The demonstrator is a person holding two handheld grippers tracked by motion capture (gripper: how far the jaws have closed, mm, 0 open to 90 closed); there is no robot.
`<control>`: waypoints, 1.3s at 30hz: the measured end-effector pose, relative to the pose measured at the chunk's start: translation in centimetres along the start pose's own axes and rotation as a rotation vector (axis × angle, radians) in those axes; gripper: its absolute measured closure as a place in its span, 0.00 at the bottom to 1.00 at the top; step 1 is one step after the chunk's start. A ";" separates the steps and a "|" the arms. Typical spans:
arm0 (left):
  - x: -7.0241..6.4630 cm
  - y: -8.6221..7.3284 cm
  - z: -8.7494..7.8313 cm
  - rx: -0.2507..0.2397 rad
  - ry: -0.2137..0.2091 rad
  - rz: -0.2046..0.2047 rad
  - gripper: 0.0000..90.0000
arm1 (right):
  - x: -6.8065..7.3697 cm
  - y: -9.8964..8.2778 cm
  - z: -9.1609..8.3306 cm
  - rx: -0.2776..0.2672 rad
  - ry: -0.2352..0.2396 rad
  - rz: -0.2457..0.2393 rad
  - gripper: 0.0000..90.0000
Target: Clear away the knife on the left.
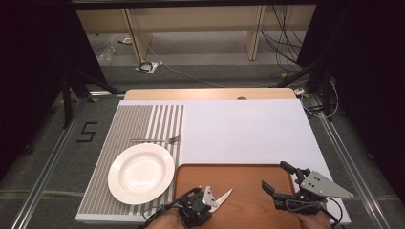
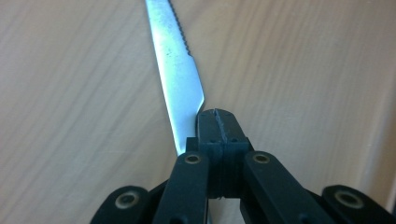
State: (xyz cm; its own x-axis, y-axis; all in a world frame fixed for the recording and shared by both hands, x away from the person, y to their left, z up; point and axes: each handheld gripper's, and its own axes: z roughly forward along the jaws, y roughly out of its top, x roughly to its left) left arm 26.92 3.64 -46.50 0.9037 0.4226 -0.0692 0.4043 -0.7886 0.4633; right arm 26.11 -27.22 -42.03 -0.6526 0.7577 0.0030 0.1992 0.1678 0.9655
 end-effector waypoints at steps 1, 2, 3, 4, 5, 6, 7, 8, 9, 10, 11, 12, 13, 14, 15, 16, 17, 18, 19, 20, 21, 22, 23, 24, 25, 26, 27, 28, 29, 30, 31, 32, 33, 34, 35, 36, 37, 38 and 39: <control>0.1 0.0 0.0 -0.002 0.004 -0.004 0.99 | 0.0 0.0 0.0 0.000 0.000 0.000 0.17; 0.2 -0.1 0.0 -0.005 0.007 -0.007 0.99 | 0.0 0.0 0.0 -0.001 0.001 0.000 0.17; 0.3 -0.1 0.0 -0.006 0.009 -0.008 0.99 | 0.0 0.0 0.0 -0.001 0.002 0.000 0.17; 0.3 -0.1 -0.1 -0.005 0.010 -0.007 0.99 | 0.0 0.0 0.0 -0.001 0.002 0.000 0.17; 0.4 -0.1 -0.1 -0.005 0.015 -0.005 0.99 | 0.0 0.0 0.0 -0.003 0.003 0.001 0.17; 0.4 -0.1 -0.1 -0.006 0.018 -0.005 0.99 | 0.0 0.0 0.0 -0.002 0.002 0.001 0.17; 0.5 -0.2 -0.1 -0.007 0.021 -0.005 0.99 | 0.0 0.0 0.0 -0.002 0.002 0.001 0.17; 0.5 -0.2 -0.1 -0.007 0.024 -0.005 0.99 | 0.0 0.0 0.0 -0.001 0.003 0.001 0.17; 0.5 -0.2 -0.1 -0.009 0.029 -0.006 0.99 | 0.0 0.0 0.0 -0.001 0.003 0.002 0.17; 0.5 -0.2 -0.1 -0.008 0.032 -0.005 0.99 | 0.0 0.0 0.0 -0.001 0.003 0.002 0.17; 0.6 -0.2 -0.1 -0.009 0.034 -0.005 0.99 | 0.0 0.0 0.0 -0.001 0.003 0.001 0.17; 0.6 -0.2 -0.1 -0.009 0.037 -0.005 0.99 | 0.0 0.0 0.0 -0.002 0.003 0.001 0.17; 0.7 -0.2 -0.2 -0.009 0.040 -0.006 0.99 | 0.0 0.0 0.0 -0.001 0.003 0.001 0.17; 0.7 -0.3 -0.2 -0.008 0.044 -0.004 0.99 | 0.0 0.0 0.0 -0.001 0.003 0.001 0.17; 0.7 -0.3 -0.2 -0.009 0.048 -0.004 0.99 | 0.0 0.0 0.0 -0.003 0.003 0.002 0.17; 0.8 -0.3 -0.2 -0.010 0.050 -0.005 0.99 | 0.0 0.0 0.0 -0.002 0.002 0.001 0.17; 0.8 -0.3 -0.2 -0.008 0.053 -0.005 0.99 | 0.0 0.0 0.0 -0.002 0.003 0.001 0.17; 0.9 -0.3 -0.3 -0.005 0.056 -0.004 0.99 | 0.0 0.0 0.0 -0.001 0.003 0.001 0.17; 0.9 -0.4 -0.3 -0.005 0.058 -0.005 0.99 | 0.0 0.0 0.0 -0.001 0.003 0.001 0.17; 1.0 -0.4 -0.3 -0.003 0.063 -0.005 0.99 | 0.0 0.0 0.0 -0.002 0.004 0.001 0.17; 1.0 -0.4 -0.3 -0.003 0.064 -0.006 0.99 | 0.0 0.0 0.0 -0.002 0.004 0.001 0.17; 1.1 -0.4 -0.3 -0.001 0.068 -0.008 0.99 | 0.0 0.0 0.0 -0.002 0.004 0.001 0.17; 1.1 -0.4 -0.3 0.000 0.068 -0.007 0.99 | 0.0 0.0 0.0 -0.002 0.004 0.001 0.17; 1.2 -0.5 -0.4 -0.001 0.068 -0.011 0.99 | 0.0 0.0 0.0 -0.003 0.004 0.000 0.17; 1.3 -0.5 -0.4 -0.001 0.070 -0.015 0.99 | 0.0 0.0 0.0 -0.003 0.004 0.001 0.17; 1.3 -0.5 -0.4 0.000 0.072 -0.017 0.99 | 0.0 0.0 0.0 -0.003 0.004 0.001 0.17; 1.5 -0.5 -0.4 0.001 0.073 -0.020 0.99 | 0.0 0.0 0.0 -0.001 0.003 0.000 0.17; 1.5 -0.6 -0.5 0.000 0.073 -0.025 0.99 | 0.0 0.0 0.0 -0.001 0.003 0.000 0.17; 1.6 -0.6 -0.5 0.001 0.074 -0.029 0.99 | 0.0 0.0 0.0 0.002 0.002 -0.001 0.17; 1.8 -0.7 -0.5 0.002 0.076 -0.032 0.99 | 0.0 0.0 0.0 0.001 0.003 -0.002 0.17; 1.8 -0.7 -0.6 0.002 0.078 -0.034 0.99 | 0.0 0.0 0.0 0.001 0.002 -0.002 0.17; 1.9 -0.7 -0.6 0.003 0.080 -0.037 0.99 | 0.0 0.0 0.0 -0.001 0.004 0.000 0.17; 2.0 -0.8 -0.6 0.004 0.081 -0.039 0.99 | 0.0 0.0 0.0 -0.001 0.004 0.000 0.17; 2.0 -0.8 -0.6 0.005 0.082 -0.040 0.99 | 0.0 0.0 0.0 -0.001 0.004 0.000 0.17; 2.1 -0.8 -0.7 0.005 0.084 -0.042 0.99 | 0.0 0.0 0.0 -0.001 0.004 -0.001 0.17; 2.1 -0.8 -0.7 0.006 0.086 -0.045 0.99 | 0.0 0.0 0.0 -0.002 0.003 -0.002 0.17; 2.2 -0.9 -0.7 0.007 0.088 -0.047 0.99 | 0.0 0.0 0.0 -0.002 0.004 -0.002 0.17; 2.2 -0.9 -0.7 0.007 0.088 -0.049 0.99 | 0.0 0.0 0.0 -0.002 0.004 -0.001 0.17; 2.3 -0.9 -0.8 0.007 0.087 -0.049 0.99 | 0.0 0.0 0.0 -0.001 0.003 -0.002 0.17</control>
State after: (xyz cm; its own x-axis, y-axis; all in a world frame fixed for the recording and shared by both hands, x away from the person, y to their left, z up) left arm 28.55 5.70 -46.43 0.8670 0.4981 -0.0146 0.4494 -0.7690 0.4546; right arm 26.11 -27.22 -42.04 -0.6554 0.7553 0.0019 0.1969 0.1684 0.9659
